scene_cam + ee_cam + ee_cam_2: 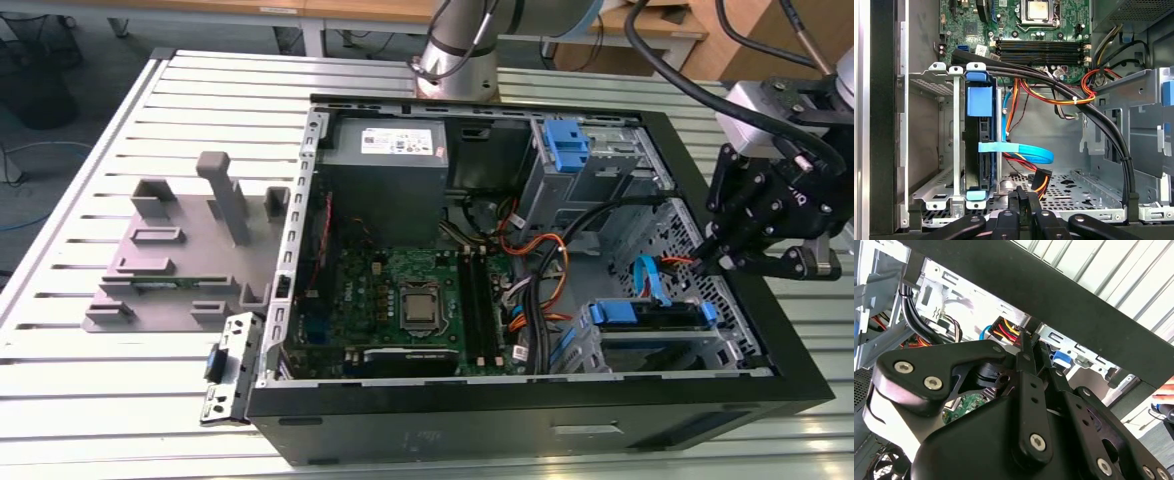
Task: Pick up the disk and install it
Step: 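Insert the second disk wire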
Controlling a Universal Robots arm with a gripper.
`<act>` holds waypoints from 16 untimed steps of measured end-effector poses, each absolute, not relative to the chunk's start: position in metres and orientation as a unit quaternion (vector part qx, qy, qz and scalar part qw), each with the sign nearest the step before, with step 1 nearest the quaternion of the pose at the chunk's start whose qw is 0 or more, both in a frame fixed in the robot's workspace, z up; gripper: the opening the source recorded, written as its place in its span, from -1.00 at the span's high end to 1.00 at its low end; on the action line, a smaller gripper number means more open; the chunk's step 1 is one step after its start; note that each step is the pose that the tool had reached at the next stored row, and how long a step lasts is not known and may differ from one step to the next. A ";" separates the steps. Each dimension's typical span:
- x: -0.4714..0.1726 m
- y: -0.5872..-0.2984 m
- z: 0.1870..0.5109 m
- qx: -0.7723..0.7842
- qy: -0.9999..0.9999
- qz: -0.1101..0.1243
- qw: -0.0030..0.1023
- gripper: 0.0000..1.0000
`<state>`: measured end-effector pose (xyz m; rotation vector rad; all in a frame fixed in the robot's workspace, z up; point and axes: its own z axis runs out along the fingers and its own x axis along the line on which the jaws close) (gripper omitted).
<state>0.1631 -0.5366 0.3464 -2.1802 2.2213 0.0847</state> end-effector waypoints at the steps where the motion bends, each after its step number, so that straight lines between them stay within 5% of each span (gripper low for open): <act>1: 0.163 -0.537 0.346 -0.700 0.713 0.027 0.014 0.62; 16: 0.151 -0.539 0.346 -0.700 0.713 0.025 0.016 0.62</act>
